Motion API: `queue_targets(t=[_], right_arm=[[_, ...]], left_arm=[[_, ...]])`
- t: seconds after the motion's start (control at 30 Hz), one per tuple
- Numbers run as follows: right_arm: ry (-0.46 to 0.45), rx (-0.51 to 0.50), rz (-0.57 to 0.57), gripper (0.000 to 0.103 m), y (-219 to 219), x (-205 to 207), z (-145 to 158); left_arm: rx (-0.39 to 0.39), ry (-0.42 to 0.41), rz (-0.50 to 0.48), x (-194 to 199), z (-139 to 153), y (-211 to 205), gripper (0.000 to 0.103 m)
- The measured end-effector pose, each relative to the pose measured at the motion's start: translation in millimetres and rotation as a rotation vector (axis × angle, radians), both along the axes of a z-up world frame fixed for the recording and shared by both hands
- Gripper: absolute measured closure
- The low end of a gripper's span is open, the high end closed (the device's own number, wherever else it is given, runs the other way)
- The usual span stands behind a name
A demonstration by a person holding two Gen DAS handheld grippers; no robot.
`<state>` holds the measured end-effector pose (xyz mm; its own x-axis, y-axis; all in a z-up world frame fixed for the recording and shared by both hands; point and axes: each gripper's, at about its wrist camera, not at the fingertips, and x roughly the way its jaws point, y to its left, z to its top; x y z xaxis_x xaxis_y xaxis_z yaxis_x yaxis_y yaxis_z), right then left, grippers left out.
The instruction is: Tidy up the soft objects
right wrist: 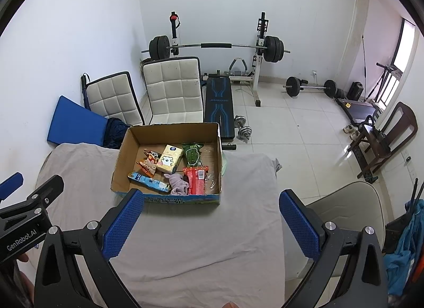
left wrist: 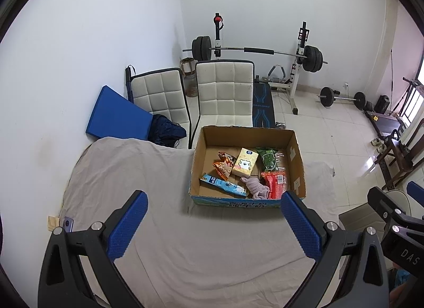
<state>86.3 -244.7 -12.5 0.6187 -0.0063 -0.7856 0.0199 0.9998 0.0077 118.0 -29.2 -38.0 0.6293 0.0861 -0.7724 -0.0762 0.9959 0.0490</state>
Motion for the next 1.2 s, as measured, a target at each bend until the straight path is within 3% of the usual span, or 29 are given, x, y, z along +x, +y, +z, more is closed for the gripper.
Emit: queue_targets(t=[1.2], right_arm=[[-0.01, -0.009, 0.002, 0.0, 3, -12, 15]], left_arm=[[0.0, 0.0, 0.001, -14, 4, -2, 0.0]])
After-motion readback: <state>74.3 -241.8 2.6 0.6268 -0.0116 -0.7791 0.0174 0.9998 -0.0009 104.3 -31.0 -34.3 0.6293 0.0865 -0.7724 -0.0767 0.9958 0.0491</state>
